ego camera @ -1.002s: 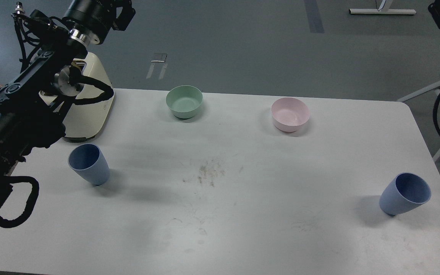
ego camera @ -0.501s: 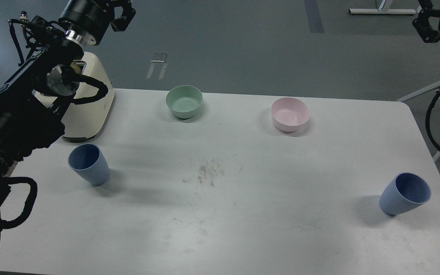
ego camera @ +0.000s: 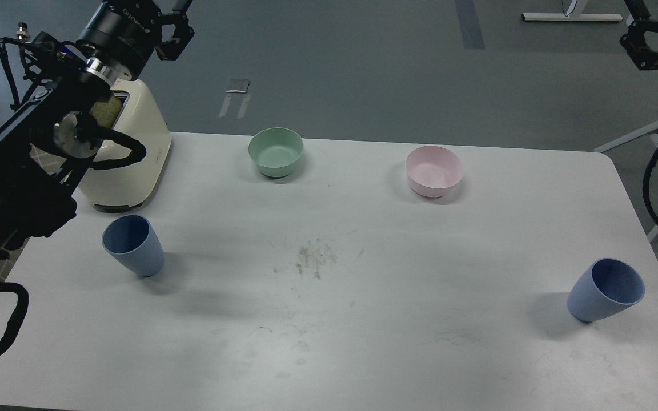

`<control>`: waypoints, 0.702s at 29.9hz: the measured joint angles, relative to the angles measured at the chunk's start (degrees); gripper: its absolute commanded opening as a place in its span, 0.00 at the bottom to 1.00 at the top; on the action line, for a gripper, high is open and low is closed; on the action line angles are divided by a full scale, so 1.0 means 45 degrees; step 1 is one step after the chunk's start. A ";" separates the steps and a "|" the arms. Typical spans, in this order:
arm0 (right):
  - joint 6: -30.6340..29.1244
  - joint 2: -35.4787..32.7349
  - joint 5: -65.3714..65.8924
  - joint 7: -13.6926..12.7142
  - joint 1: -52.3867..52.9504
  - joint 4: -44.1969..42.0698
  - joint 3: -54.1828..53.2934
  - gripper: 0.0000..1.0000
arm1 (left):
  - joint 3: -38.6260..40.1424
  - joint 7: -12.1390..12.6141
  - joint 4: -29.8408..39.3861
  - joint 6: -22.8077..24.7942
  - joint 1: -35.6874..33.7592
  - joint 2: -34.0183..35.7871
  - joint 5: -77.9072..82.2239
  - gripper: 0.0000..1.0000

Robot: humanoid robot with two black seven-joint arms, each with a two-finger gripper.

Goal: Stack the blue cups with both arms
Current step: 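Raise the left arm and move it toward the nearby blue cup, then grasp the blue cup nearest the left gripper from its side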

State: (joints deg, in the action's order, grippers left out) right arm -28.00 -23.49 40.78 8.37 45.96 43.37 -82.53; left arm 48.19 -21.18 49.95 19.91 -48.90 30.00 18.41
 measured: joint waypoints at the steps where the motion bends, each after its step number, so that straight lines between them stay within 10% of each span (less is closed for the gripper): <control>1: 0.0000 -0.0004 0.0000 0.0023 -0.0047 0.0004 0.0000 1.00 | 0.0000 -0.0171 0.0496 -0.0034 0.0255 0.0335 0.0233 0.98; 21: 0.0000 -0.0036 -0.0016 0.0134 -0.0670 0.0015 -0.0897 1.00 | -0.0022 -0.0683 0.5371 -0.0020 0.4391 0.7554 0.5412 0.85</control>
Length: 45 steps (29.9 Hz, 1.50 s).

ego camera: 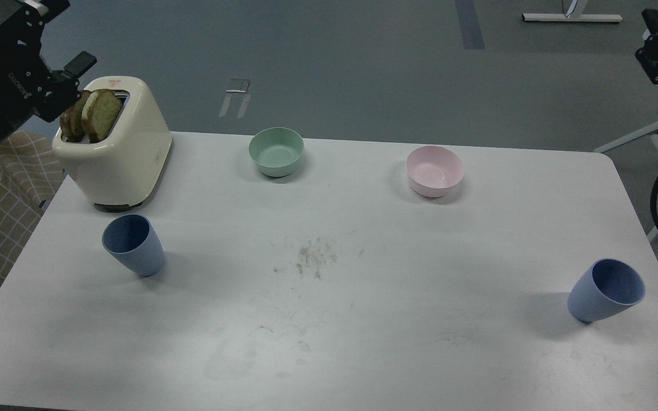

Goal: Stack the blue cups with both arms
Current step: 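Grasp the blue cup nearest the left gripper from its side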

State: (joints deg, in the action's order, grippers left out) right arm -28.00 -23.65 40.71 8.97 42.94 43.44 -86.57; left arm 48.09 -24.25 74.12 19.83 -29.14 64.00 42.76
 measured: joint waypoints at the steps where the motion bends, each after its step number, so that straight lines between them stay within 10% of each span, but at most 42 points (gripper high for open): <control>1: 0.0000 0.0000 0.0000 0.0000 -0.0014 0.0007 -0.0022 1.00 | -0.0001 0.0018 0.0218 -0.0029 0.0042 0.0212 0.0988 0.85; 14: 0.0000 -0.0347 -0.0004 0.0000 -0.0231 0.0026 -0.0155 1.00 | -0.0309 -0.0023 0.1552 -0.0184 0.1404 0.1321 1.1275 0.81; 26: 0.0000 -0.0352 -0.0004 0.0000 -0.0304 0.0029 -0.0315 1.00 | -0.2102 0.0014 0.0592 -0.1321 0.1509 0.0694 1.2817 0.79; 38: 0.0000 -0.0312 -0.0004 0.0000 -0.0370 0.0045 -0.0305 1.00 | -0.2834 -0.0022 -0.0222 -0.1673 0.1526 0.0245 1.2804 0.63; 45: 0.0000 -0.0311 -0.0003 0.0000 -0.0575 0.0076 -0.0309 1.00 | -0.3259 -0.0022 -0.0450 -0.1693 0.1526 0.0143 1.2808 0.28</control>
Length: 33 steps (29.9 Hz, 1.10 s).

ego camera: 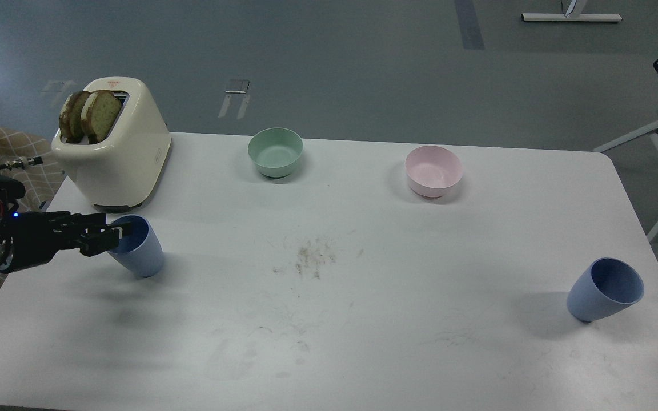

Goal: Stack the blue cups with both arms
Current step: 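Grasp the blue cup nearest the left gripper from its side, then lift the blue cup and carry it toward the table center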

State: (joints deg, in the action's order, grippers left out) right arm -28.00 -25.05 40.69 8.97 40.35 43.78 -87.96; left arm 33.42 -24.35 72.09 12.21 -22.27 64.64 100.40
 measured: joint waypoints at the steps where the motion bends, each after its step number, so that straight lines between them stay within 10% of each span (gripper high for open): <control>1: 0.0000 -0.0001 0.0000 0.0000 -0.0041 0.0033 -0.0002 1.00 | -0.0074 -0.0002 -0.0067 0.0000 0.0000 -0.0003 0.0000 0.25; 6: 0.0000 -0.0022 0.0000 0.0000 -0.0253 0.0183 -0.0022 1.00 | -0.0160 -0.0114 -0.0223 0.0000 -0.0002 -0.0002 0.0006 0.00; 23: 0.0000 -0.0039 0.0000 0.0000 -0.0507 0.0347 -0.0372 1.00 | -0.0121 -0.0712 0.0120 0.0287 -0.2063 -0.0087 -0.0010 0.00; 33: 0.0001 -0.0270 0.0000 0.0000 -0.0912 0.0428 -0.0819 1.00 | -0.0289 -0.0552 0.1373 0.3274 -0.5784 -0.2886 0.2113 0.00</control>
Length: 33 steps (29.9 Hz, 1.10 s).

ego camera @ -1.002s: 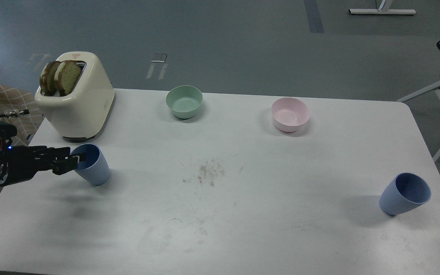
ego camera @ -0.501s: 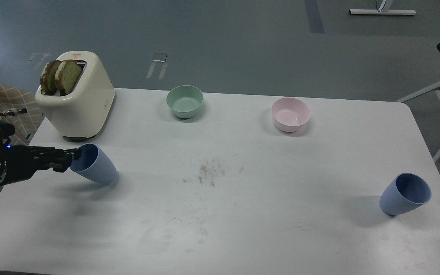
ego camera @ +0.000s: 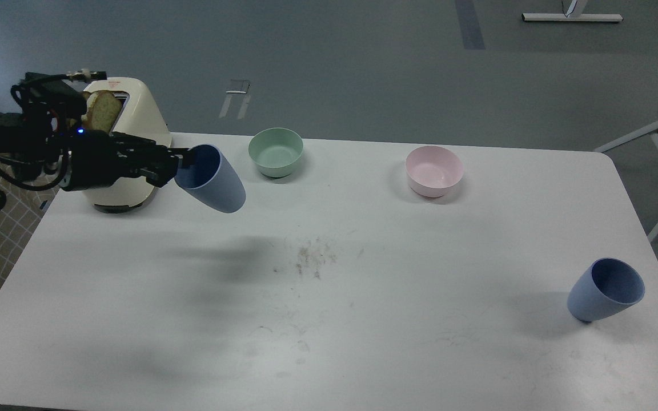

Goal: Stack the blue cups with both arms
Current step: 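Lift the blue cup and carry it toward the table center, then set the blue cup upright at the table center and release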

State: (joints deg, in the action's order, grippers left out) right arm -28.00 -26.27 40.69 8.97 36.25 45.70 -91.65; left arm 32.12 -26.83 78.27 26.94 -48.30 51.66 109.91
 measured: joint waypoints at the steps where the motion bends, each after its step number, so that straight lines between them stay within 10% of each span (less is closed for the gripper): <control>1: 0.0000 -0.0029 0.0000 0.0000 -0.0072 0.0074 -0.0052 1.00 | -0.0142 0.0043 -0.0008 0.0112 -0.0289 -0.0544 0.0333 0.00; 15: 0.0000 -0.0195 -0.0017 0.0000 -0.0716 0.0542 -0.1071 1.00 | -0.3931 0.0619 -0.2439 0.0237 -0.3008 -0.5604 0.2214 0.00; 33: 0.0000 -0.0086 -0.0019 0.0000 -0.1431 0.1312 -0.1098 1.00 | -0.4304 0.0864 -0.3780 0.0236 -0.2649 -0.6346 0.2341 0.00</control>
State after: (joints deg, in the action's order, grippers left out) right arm -28.00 -26.66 40.60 8.97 29.81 51.61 -96.59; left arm 12.76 -22.94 61.26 28.01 -60.22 23.10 120.44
